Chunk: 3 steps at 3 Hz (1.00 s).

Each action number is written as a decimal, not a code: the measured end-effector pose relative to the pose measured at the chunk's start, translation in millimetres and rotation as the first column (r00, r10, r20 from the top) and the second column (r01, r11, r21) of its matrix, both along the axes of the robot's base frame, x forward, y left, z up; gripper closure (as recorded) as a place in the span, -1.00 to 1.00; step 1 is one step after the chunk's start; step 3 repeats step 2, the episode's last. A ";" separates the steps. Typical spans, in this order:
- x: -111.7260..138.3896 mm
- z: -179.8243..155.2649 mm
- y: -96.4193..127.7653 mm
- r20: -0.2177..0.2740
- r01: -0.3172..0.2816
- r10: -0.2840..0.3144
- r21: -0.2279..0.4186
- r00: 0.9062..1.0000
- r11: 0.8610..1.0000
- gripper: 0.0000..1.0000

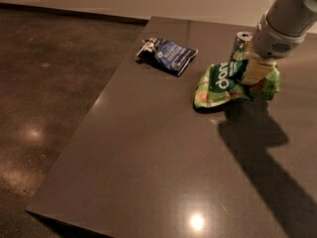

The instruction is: Move green rice chip bag near redbull can

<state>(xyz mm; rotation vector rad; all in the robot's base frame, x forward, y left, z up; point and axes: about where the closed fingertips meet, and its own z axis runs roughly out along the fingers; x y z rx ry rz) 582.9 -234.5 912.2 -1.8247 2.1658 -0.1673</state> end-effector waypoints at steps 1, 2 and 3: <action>-2.7 -3.1 -0.8 0.000 -0.015 0.015 -0.023 1.000 1.000 -1.00; -2.7 -3.2 -0.8 0.000 -0.015 0.015 -0.023 1.000 1.000 -1.00; -2.7 -3.2 -0.8 0.000 -0.015 0.015 -0.023 1.000 1.000 -1.00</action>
Offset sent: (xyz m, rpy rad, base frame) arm -0.0026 -0.0008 -0.0029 -0.0218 0.0002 0.0141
